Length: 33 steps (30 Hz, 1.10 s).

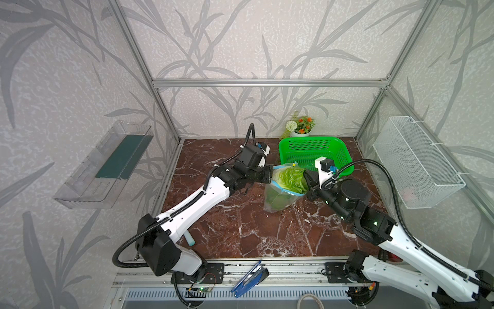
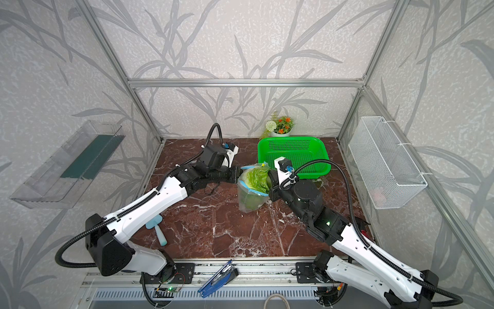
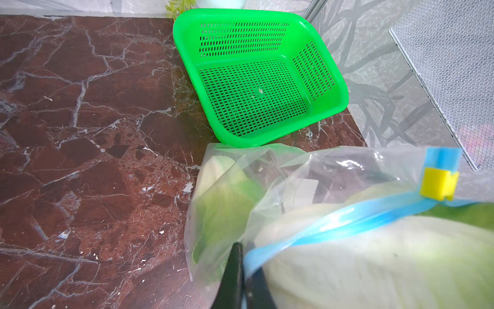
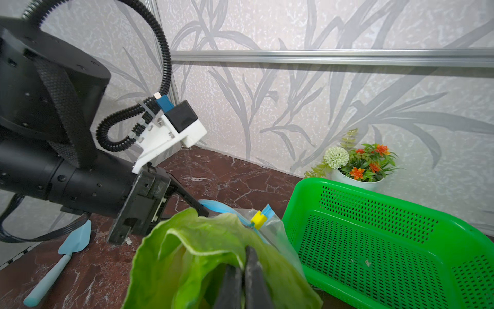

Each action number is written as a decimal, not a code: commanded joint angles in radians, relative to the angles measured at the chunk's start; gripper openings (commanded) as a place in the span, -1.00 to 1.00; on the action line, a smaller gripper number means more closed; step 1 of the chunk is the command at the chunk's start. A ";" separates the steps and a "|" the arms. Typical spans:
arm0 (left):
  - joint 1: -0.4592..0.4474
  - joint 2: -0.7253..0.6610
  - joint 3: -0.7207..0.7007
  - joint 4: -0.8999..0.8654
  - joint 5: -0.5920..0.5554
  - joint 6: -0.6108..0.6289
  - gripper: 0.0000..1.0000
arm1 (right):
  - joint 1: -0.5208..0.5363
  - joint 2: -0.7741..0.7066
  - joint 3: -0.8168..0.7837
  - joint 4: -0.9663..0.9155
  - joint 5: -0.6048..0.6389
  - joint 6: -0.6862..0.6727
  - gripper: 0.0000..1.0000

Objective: Open the zip-top bag and take out the chinese cabbages
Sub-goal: Pick up the Chinese cabbage from the zipper food storage bag.

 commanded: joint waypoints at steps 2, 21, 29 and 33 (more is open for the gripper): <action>0.014 -0.009 -0.029 -0.053 -0.087 -0.014 -1.00 | -0.003 -0.064 -0.007 0.128 0.116 0.012 -1.00; 0.050 -0.029 -0.062 0.003 -0.069 -0.010 -1.00 | -0.004 -0.137 -0.048 0.155 0.159 0.001 -1.00; 0.049 -0.012 -0.067 0.020 -0.037 -0.018 -1.00 | -0.003 -0.058 -0.015 0.324 0.120 -0.034 -1.00; 0.049 -0.020 -0.070 0.032 -0.017 -0.020 -1.00 | -0.003 0.015 -0.011 0.439 0.132 -0.061 -1.00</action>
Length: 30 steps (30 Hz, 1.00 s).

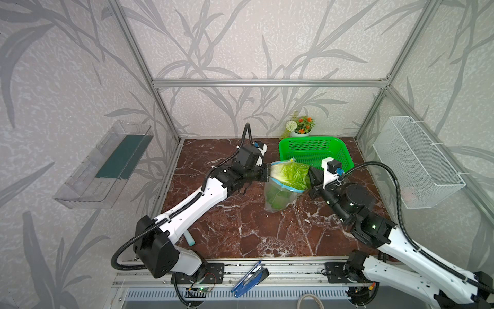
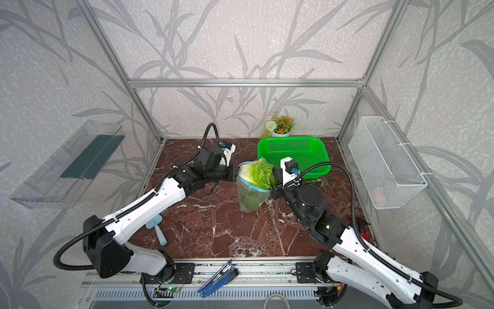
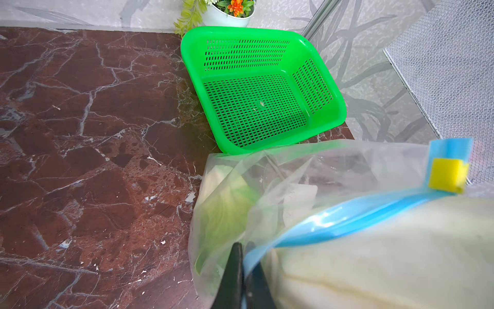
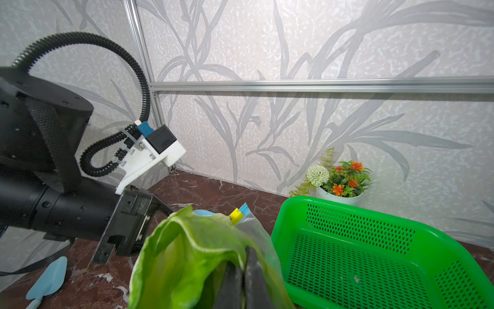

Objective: Open the zip-top bag and take out the chinese cabbages
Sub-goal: Pick up the Chinese cabbage from the zipper food storage bag.

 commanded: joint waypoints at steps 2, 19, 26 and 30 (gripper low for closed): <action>0.017 -0.006 -0.030 -0.038 -0.041 -0.001 -1.00 | -0.008 0.016 0.058 0.260 0.063 -0.044 -1.00; 0.043 -0.115 -0.126 0.202 0.048 -0.146 -1.00 | -0.009 -0.032 -0.081 0.348 0.195 0.004 -1.00; 0.041 -0.128 -0.178 0.328 0.125 -0.211 -1.00 | -0.009 0.084 -0.108 0.433 0.225 0.052 -1.00; 0.038 -0.142 -0.183 0.341 0.141 -0.200 -1.00 | -0.010 0.167 -0.053 0.463 0.232 0.009 -1.00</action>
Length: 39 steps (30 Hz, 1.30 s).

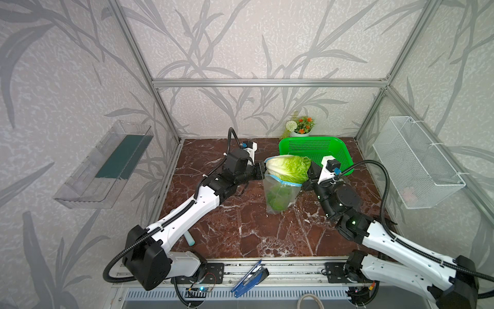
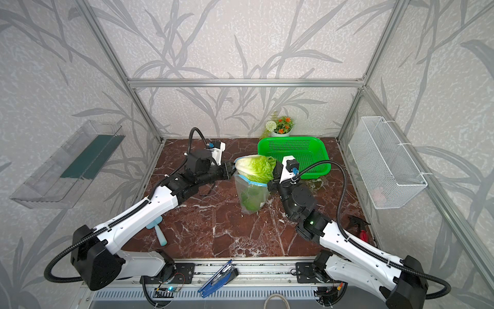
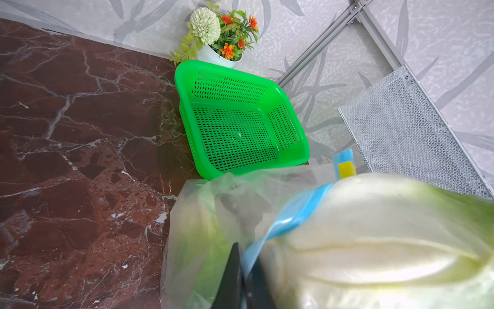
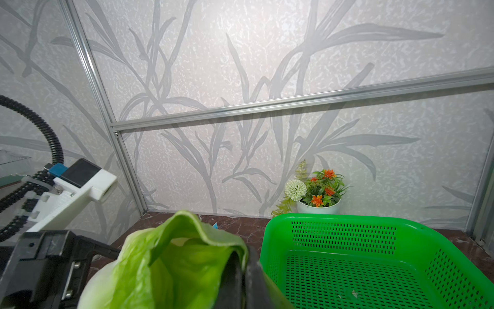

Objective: Open the zip-top bag and take out the chinese cabbages
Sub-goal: Pick up the Chinese cabbage from the zipper food storage bag, then place the Chinese cabbage in the basket.

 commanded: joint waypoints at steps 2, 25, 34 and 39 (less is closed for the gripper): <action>-0.009 -0.039 -0.008 0.057 0.039 -0.005 -1.00 | -0.020 0.062 0.084 0.127 0.037 -0.036 -1.00; -0.013 -0.021 0.063 -0.145 -0.111 0.112 -1.00 | -0.223 0.215 0.241 0.394 -0.102 0.208 -1.00; -0.012 0.037 0.149 -0.295 -0.188 0.179 -1.00 | -0.297 0.228 0.315 0.355 -0.128 0.190 -1.00; 0.009 -0.002 0.154 -0.313 -0.307 0.211 -1.00 | -0.310 0.231 0.303 0.252 -0.128 0.124 -1.00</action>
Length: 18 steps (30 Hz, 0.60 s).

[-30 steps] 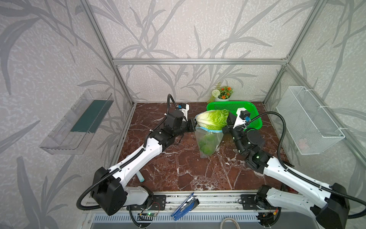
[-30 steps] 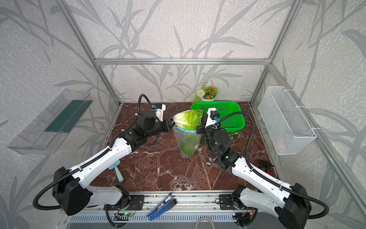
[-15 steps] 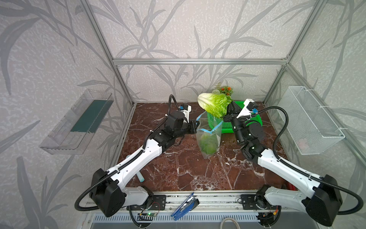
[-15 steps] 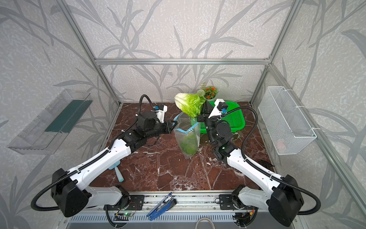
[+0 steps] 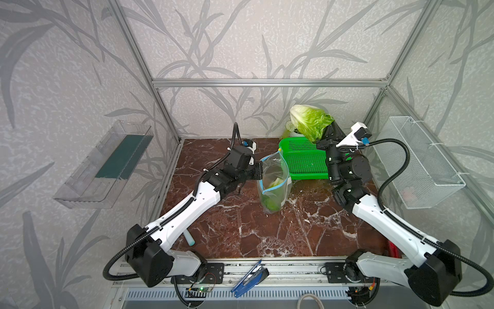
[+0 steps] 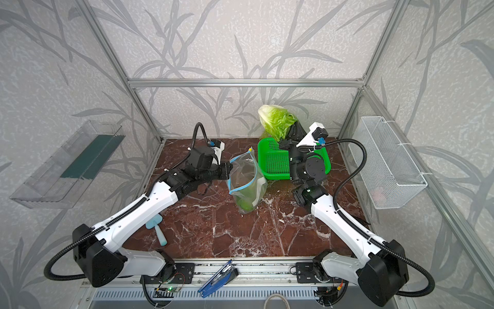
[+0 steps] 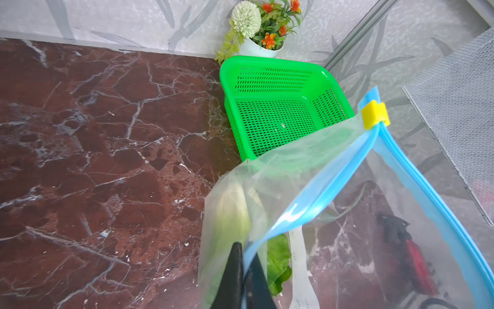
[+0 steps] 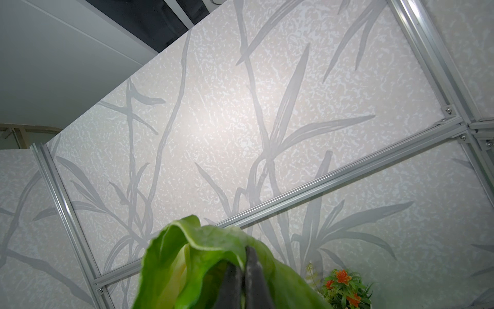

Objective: Open the zip-top bag and take out the chinese cabbages
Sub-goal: Place the Chinese cabbage in the basket.

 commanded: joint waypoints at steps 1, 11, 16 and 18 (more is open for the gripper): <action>0.022 -0.040 0.029 -0.047 -0.115 0.055 -1.00 | -0.015 0.000 0.005 -0.066 -0.007 -0.043 -1.00; 0.119 -0.034 0.120 -0.055 -0.144 0.149 -1.00 | -0.094 0.136 -0.047 -0.109 0.014 -0.047 -1.00; 0.147 0.050 0.239 -0.055 -0.188 0.209 -1.00 | -0.102 0.284 -0.023 -0.038 0.024 -0.099 -1.00; 0.150 0.081 0.281 -0.052 -0.209 0.238 -1.00 | -0.103 0.348 -0.020 -0.008 0.032 -0.119 -1.00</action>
